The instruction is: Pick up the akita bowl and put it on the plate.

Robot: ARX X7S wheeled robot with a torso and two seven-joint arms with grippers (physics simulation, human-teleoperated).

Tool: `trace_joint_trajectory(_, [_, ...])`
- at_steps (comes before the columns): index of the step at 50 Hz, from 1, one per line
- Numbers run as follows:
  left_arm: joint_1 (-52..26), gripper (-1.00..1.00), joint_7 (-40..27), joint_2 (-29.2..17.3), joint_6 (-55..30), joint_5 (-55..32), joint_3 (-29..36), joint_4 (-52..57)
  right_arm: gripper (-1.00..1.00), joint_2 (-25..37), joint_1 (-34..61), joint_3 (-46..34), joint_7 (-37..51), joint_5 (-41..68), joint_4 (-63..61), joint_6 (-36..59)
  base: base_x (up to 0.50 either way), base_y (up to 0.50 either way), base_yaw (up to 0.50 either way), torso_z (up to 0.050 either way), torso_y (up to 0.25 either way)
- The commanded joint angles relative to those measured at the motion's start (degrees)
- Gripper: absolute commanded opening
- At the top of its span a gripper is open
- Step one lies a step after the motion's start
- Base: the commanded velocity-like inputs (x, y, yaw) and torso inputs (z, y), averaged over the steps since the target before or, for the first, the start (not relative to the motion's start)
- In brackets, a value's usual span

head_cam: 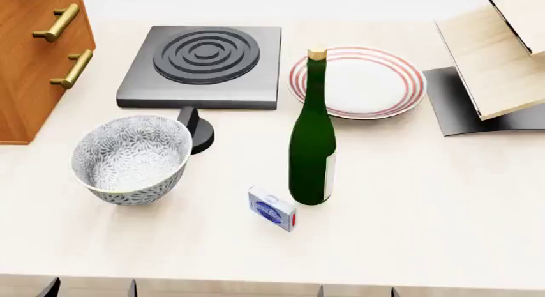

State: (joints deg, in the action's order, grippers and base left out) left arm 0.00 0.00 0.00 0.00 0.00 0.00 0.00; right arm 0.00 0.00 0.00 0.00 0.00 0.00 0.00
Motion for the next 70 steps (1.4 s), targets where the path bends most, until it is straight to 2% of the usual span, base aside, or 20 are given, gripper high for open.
trace_joint_trajectory(1, [0.18, 1.0, -1.04, -0.92, -0.39, -0.92, 1.03, 0.58, 1.0, 1.4, -0.15, -1.66, 1.67, 1.4, -0.53, 0.34, 0.0, 0.0, 0.0, 0.0, 0.0])
trace_joint_trajectory(17, [-0.52, 1.0, -3.67, -3.26, -0.32, -3.02, 3.97, 1.06, 1.0, 3.34, -0.2, -4.09, 5.19, 2.43, -1.87, -0.75, 0.0, 0.0, 0.0, 0.0, 0.0])
trace_joint_trajectory(26, [1.29, 1.0, -5.58, -4.52, -3.43, -3.14, 4.37, 12.96, 1.0, 4.33, -0.99, -4.84, 6.68, 2.67, -9.79, 1.99, 0.0, 0.0, 0.0, 0.0, 0.0])
trace_joint_trajectory(33, [4.6, 1.0, -6.75, -5.37, -2.18, -3.1, 4.6, 21.11, 1.0, 5.22, -4.43, -4.66, 8.31, 2.46, -17.57, 0.95, 0.0, 0.0, 0.0, 0.0, 0.0])
trace_joint_trajectory(39, [7.25, 1.0, -7.82, -6.34, 0.74, -1.57, 5.02, 25.84, 1.0, 5.59, -6.78, -4.26, 10.36, 1.39, -23.26, -1.43, 0.0, 0.0, 0.0, 0.0, 0.0])
trace_joint_trajectory(43, [10.31, 1.0, -8.64, -6.99, 7.49, -0.32, 5.16, 27.8, 1.0, 5.72, -8.57, -4.28, 12.23, -0.89, -26.11, -2.52, 0.0, 0.0, 0.0, 0.0, 0.0])
trace_joint_trajectory(45, [11.02, 1.0, -9.48, -6.91, 7.74, 0.36, 5.04, 28.61, 1.0, 6.18, -9.71, -4.45, 11.72, 0.16, -27.71, -3.08, 0.0, 0.0, 0.0, 0.0, 0.0])
trace_joint_trajectory(53, [14.12, 1.0, -10.72, -7.66, 11.93, 1.02, 4.93, 31.8, 1.0, 6.88, -13.08, -4.69, 13.29, -0.79, -31.35, -6.85, 0.0, 0.0, 0.0, 0.0, 0.0])
trace_joint_trajectory(57, [15.86, 1.0, -10.92, -8.27, 17.09, 0.71, 5.08, 31.85, 1.0, 7.24, -13.7, -5.1, 13.67, -1.2, -31.71, -7.8, 0.0, 0.0, 0.0, 0.0, 0.0])
trace_joint_trajectory(70, [16.82, 1.0, -11.96, -9.02, 19.7, -0.04, 5.17, 31.13, 1.0, 8.09, -13.92, -6.3, 14.58, -1.72, -30.41, -9.04, 0.0, 0.0, 0.0, 0.0, 0.0])
